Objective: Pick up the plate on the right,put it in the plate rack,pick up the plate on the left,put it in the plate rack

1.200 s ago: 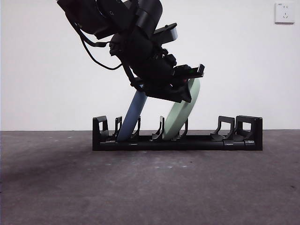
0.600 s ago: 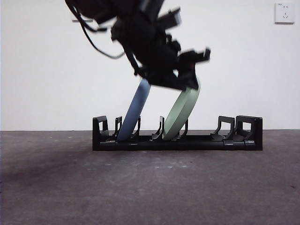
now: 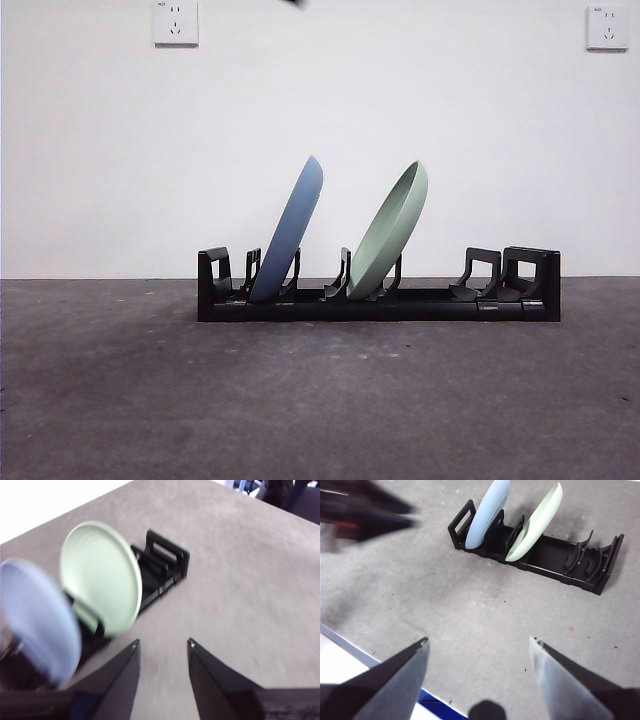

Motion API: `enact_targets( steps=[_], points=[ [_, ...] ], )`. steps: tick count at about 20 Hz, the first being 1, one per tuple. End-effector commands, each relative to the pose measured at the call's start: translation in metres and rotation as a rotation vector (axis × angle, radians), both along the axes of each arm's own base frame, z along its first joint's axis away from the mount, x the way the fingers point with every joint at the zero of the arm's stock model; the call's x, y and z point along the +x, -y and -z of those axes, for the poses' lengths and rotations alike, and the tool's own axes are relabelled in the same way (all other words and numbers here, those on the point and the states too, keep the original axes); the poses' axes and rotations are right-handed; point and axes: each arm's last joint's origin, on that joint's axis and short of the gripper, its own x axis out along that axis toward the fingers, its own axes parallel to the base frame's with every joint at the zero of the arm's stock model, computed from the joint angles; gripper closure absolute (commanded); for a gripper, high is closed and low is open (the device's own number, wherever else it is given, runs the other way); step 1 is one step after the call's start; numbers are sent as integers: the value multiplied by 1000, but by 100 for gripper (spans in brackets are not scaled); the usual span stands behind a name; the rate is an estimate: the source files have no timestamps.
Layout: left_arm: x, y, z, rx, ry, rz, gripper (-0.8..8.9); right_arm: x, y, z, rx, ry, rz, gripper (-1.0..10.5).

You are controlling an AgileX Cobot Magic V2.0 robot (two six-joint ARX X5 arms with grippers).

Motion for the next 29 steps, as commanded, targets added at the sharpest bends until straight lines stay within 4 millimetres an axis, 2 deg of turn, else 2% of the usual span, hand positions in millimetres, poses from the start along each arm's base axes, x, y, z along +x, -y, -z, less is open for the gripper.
enact_targets(
  steps=[1,4,7,11,17,23,27,28,29],
  points=[
    [-31,-28,-14,12,-24,0,656,-1,0,4,-14,-24,-24,604],
    [-65,-58,-27,-3,-38,34,656,-2,-2,4,15,-35,-67,604],
    [-92,-82,-32,-15,-68,72,656,-2,-2,4,28,-41,-84,604],
    [-110,-98,-28,25,-128,84,656,-2,-3,5,54,-60,-117,604],
    [-111,-99,-24,55,-161,83,656,12,-10,34,26,-183,-133,604],
    [-109,-97,-23,62,-170,82,656,15,-12,42,15,-214,-137,615],
    [-107,-96,-23,59,-166,82,661,15,-12,42,7,-205,-147,816],
    [-107,-96,-24,57,-164,83,683,15,-12,42,5,-203,-150,867],
    [-107,-96,-24,56,-161,83,776,15,-12,42,5,-203,-150,924]
  ],
)
